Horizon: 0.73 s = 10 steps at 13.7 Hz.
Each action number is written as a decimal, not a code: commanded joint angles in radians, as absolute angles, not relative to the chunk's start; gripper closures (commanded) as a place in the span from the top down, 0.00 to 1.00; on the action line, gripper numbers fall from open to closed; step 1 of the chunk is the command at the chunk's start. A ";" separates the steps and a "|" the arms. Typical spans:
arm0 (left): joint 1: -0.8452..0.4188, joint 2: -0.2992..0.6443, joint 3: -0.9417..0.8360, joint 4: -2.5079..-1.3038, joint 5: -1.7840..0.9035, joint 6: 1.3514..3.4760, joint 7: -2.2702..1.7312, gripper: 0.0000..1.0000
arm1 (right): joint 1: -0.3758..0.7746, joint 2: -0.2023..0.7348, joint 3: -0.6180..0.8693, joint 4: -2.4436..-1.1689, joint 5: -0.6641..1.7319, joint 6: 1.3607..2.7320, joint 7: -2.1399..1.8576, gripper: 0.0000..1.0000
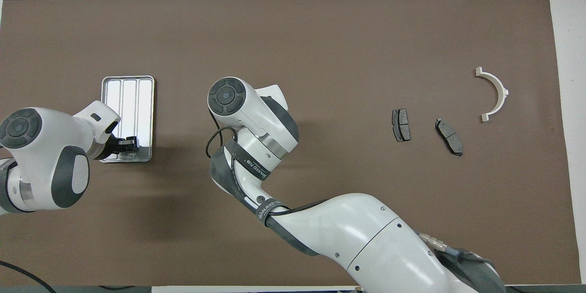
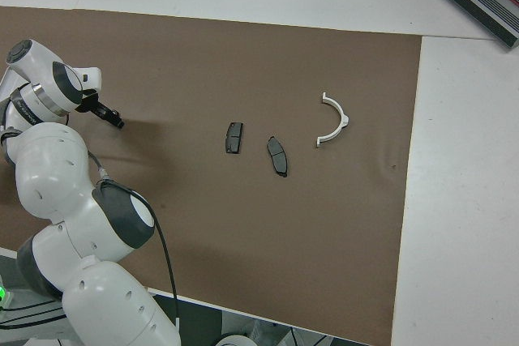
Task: Place bearing gear from tray to pile
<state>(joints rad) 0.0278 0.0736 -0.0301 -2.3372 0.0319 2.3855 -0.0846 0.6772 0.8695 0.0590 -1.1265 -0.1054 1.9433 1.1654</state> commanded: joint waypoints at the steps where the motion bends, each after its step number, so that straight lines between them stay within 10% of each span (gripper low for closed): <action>1: 0.023 0.046 -0.029 -2.372 0.026 2.414 -0.098 0.51 | 0.675 0.888 0.060 -1.092 -0.121 1.940 1.187 0.95; 10: 0.023 0.064 -0.029 -2.370 0.026 2.457 -0.100 0.51 | 0.658 0.894 0.057 -1.101 -0.123 2.017 1.186 0.66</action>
